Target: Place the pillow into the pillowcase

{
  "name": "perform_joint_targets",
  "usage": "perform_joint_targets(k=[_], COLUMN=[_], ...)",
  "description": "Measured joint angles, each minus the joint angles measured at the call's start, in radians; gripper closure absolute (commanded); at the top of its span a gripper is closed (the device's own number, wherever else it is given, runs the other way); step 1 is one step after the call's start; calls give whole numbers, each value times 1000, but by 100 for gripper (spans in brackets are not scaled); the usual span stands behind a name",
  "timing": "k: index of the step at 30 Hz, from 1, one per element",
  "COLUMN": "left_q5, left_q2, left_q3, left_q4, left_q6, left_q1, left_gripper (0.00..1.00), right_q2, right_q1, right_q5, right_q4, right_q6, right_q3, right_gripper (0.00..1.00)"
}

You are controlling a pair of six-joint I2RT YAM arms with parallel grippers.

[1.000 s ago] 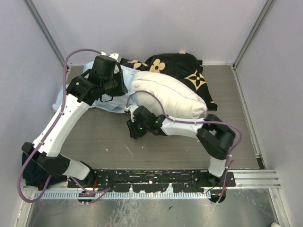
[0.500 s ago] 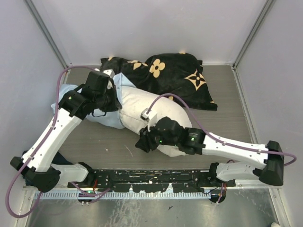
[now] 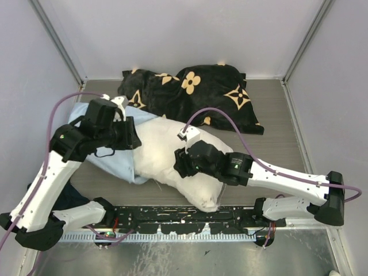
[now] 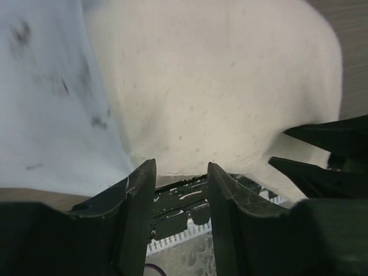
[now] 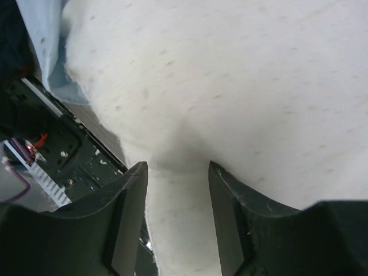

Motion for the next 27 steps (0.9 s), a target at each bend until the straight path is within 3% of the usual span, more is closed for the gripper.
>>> perform_joint_targets(k=[7,17,27], left_q5=[-123,-224,-338], left_q2=[-27,161,285], left_q3=[154,52,28], left_q4=[-56,-12,36], left_q6=[5,89,173], left_q1=[0,0,0], left_gripper=[47,40,42], right_q2=[16,10,-18], right_q1=[5,5,5], right_q5=[-9,-11,-12], right_q4=[-6,33,45], right_q6=[39,72,90], right_q3=[-72,-111,-133], right_gripper=[48,48,48])
